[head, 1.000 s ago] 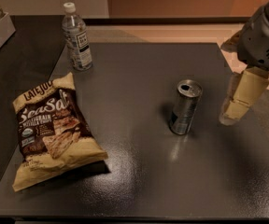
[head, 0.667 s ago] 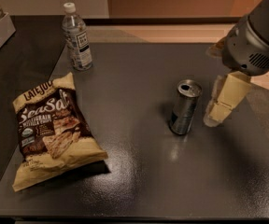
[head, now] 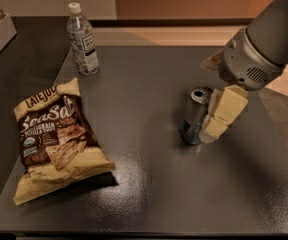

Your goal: Move redbull can near brown chip bag

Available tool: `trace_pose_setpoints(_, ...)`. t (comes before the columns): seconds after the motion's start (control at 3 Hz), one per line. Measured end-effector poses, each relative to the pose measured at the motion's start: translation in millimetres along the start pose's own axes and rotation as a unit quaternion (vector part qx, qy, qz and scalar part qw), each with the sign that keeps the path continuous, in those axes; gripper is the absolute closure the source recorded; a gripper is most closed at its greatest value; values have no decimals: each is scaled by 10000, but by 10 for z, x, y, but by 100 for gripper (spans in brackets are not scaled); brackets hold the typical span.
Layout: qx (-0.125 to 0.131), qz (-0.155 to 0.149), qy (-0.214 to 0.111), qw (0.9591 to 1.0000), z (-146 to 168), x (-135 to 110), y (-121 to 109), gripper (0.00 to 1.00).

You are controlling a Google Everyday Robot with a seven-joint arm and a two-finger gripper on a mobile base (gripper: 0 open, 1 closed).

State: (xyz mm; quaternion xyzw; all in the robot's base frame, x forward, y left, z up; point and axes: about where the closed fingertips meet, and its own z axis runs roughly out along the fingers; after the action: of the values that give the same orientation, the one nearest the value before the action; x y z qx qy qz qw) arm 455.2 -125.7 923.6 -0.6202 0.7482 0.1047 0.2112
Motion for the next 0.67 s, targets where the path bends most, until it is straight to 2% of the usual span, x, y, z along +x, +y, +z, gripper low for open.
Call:
trace_pose_setpoints(0.33,-98,32,-96,9999,48,-40,56,18)
trace_pose_setpoints(0.67,-156,37,-174,9997,44,-81,95,41)
